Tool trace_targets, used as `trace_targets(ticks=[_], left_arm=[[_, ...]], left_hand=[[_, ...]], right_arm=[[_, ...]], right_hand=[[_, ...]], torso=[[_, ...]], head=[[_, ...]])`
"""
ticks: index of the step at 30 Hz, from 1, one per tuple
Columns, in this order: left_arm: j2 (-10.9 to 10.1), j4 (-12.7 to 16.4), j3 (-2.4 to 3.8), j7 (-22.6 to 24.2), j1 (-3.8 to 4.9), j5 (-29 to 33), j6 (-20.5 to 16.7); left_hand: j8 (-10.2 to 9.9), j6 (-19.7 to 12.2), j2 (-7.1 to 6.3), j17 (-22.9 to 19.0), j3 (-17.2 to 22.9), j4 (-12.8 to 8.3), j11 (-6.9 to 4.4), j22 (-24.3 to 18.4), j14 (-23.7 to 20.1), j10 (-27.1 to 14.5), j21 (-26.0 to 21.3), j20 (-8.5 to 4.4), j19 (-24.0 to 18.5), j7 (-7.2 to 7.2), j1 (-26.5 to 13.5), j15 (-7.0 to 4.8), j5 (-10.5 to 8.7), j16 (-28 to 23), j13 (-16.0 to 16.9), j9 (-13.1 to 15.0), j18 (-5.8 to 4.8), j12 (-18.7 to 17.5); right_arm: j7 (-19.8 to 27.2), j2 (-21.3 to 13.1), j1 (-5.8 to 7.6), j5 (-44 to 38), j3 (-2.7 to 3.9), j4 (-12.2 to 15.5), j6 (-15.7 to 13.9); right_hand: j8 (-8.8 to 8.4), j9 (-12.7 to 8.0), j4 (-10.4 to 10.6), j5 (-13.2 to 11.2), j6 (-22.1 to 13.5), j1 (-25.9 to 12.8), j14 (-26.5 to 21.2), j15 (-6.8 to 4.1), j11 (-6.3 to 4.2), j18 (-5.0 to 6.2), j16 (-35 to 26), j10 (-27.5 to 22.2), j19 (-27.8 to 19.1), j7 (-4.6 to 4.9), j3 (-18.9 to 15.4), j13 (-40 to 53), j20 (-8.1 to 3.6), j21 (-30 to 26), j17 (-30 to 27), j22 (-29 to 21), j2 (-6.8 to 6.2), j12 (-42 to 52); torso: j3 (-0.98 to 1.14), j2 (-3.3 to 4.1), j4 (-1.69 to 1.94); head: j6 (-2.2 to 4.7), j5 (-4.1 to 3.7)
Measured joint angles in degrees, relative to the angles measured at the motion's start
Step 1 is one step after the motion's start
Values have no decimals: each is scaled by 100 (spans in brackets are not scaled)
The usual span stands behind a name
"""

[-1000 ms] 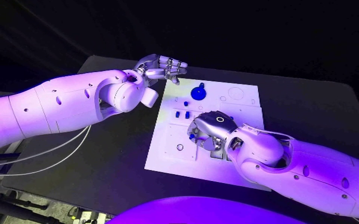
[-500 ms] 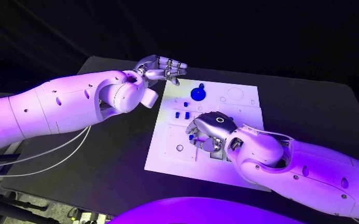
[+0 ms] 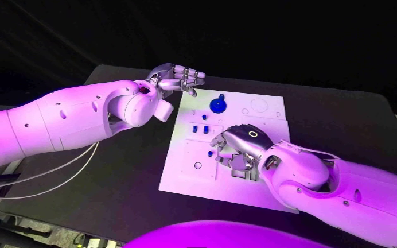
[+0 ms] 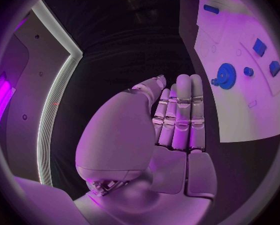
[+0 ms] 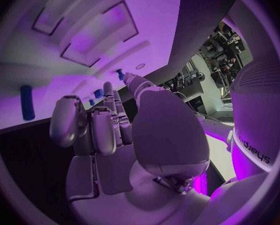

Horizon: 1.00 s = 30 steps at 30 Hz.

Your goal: Assemble the parts on the task board

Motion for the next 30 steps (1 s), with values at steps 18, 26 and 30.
trace_targets(ticks=[18,26,30], left_arm=[[6,-10,0,-11,-1,0,30],[6,-24,-1,-12,-1,-1,38],[5,-24,-1,-13,-1,-1,40]], left_hand=[[0,-1,0,-5,0,0,21,-5,-1,-21,0,0,0,-1,0,1,0,0,-4,1,0,0],[0,-1,0,-4,0,0,21,-5,-1,-21,0,0,0,-1,0,1,0,0,-4,1,0,0],[0,-1,0,-4,0,0,21,-5,-1,-20,0,0,0,-1,0,1,0,0,-4,1,0,0]], right_arm=[[45,-983,783,440,52,-117,516],[47,-833,768,436,8,-280,882],[48,-751,718,421,-10,-355,987]], right_hand=[[34,-43,-100,278,92,-23,0,41,75,0,-32,-520,-185,-71,-621,-41,40,-443,-153,-1,5,133],[34,-49,-118,278,129,48,0,41,75,0,-32,-519,-185,-108,-671,-40,39,-466,-159,4,76,244],[34,-51,-134,297,158,64,0,41,73,0,-32,-518,-185,-112,-687,-40,40,-428,-167,4,145,318]], torso=[[-21,-38,-36],[-23,-36,-33],[-23,-31,-33]], head=[[166,-241],[186,-240],[176,-225]])
